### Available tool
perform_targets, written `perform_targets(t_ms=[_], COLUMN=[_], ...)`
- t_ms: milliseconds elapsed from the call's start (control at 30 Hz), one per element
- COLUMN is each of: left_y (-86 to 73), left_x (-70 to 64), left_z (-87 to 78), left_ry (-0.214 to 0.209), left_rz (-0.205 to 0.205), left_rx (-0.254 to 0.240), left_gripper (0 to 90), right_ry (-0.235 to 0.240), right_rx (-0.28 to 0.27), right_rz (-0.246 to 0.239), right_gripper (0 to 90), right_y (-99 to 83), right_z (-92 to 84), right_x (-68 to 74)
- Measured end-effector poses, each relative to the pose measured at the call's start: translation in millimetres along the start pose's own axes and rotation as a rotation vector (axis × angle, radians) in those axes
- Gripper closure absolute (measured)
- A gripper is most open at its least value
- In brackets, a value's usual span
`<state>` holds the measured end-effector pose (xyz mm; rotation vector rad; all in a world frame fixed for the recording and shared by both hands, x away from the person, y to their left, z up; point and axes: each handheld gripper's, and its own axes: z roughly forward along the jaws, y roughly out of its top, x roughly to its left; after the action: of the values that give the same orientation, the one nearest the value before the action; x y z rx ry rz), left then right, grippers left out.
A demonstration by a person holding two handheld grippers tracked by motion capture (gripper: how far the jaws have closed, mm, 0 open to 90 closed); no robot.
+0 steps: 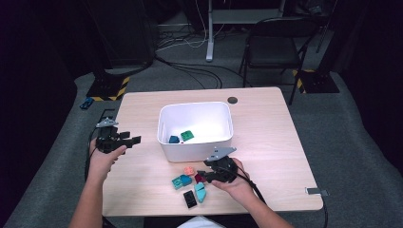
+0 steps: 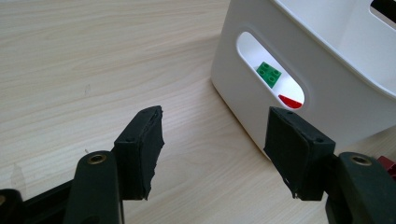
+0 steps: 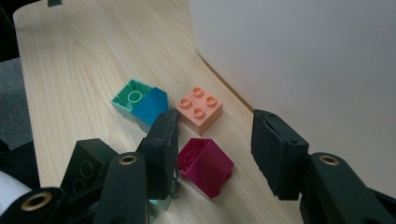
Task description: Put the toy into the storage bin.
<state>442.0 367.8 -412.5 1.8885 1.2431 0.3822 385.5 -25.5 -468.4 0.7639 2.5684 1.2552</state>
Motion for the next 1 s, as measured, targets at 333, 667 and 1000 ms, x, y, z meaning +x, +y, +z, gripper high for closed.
perform_targets(t_ms=[333, 667, 1000], left_y=[0.0, -0.3, -0.4], left_x=[0.5, 1.1, 1.2], left_z=[-0.6, -1.5, -1.3], left_ry=[0.001, 0.001, 0.003], left_rz=[-0.001, -0.001, -0.003], left_rx=[0.0, -0.003, -0.013], left_gripper=[36.6, 36.6, 36.6], right_ry=[0.004, -0.034, -0.102], right_rx=[0.033, 0.07, 0.088], right_rz=[0.017, -0.002, 0.007], right_gripper=[50.4, 50.2, 50.6], right_y=[-9.1, -16.0, -26.7], right_z=[21.0, 32.1, 13.0], right_x=[1.5, 0.7, -11.9])
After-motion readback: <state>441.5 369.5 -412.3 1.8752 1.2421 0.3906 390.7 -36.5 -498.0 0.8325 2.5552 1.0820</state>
